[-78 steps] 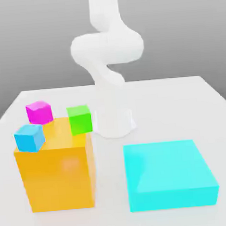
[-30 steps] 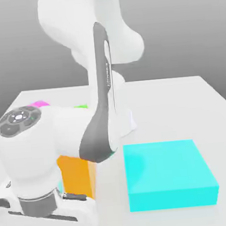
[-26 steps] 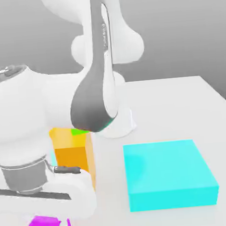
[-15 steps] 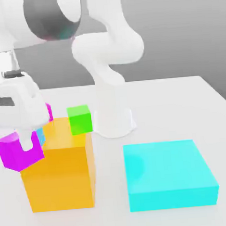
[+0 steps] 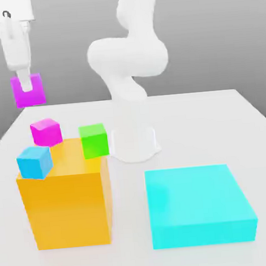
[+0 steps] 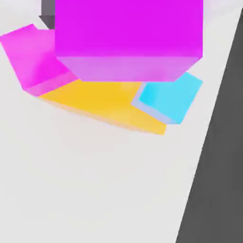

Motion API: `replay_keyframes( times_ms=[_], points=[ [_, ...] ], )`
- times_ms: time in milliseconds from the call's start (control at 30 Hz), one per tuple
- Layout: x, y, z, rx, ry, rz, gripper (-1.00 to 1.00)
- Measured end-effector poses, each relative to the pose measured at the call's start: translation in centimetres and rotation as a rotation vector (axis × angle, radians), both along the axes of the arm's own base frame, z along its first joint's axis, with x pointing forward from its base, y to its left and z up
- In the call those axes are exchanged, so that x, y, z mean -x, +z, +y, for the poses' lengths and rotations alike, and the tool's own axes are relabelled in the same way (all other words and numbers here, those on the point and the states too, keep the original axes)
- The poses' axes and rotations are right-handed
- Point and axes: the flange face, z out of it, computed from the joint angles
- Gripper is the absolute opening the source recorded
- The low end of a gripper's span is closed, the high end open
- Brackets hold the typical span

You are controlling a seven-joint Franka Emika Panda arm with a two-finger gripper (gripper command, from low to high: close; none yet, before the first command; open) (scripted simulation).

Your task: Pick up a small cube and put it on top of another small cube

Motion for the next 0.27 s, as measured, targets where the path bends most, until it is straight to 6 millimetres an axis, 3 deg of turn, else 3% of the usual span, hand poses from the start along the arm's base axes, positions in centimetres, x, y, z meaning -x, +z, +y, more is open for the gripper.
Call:
replay_keyframes(
  times_ms=[133, 167, 267],
  points=[
    [0.9, -5.2, -0.2, 0.010, -0.041, 0.031, -1.00],
    [1.0, -6.4, -0.1, 0.010, -0.042, 0.032, 1.00],
    [1.0, -6.4, -0.1, 0.010, -0.042, 0.032, 1.00]
  ],
)
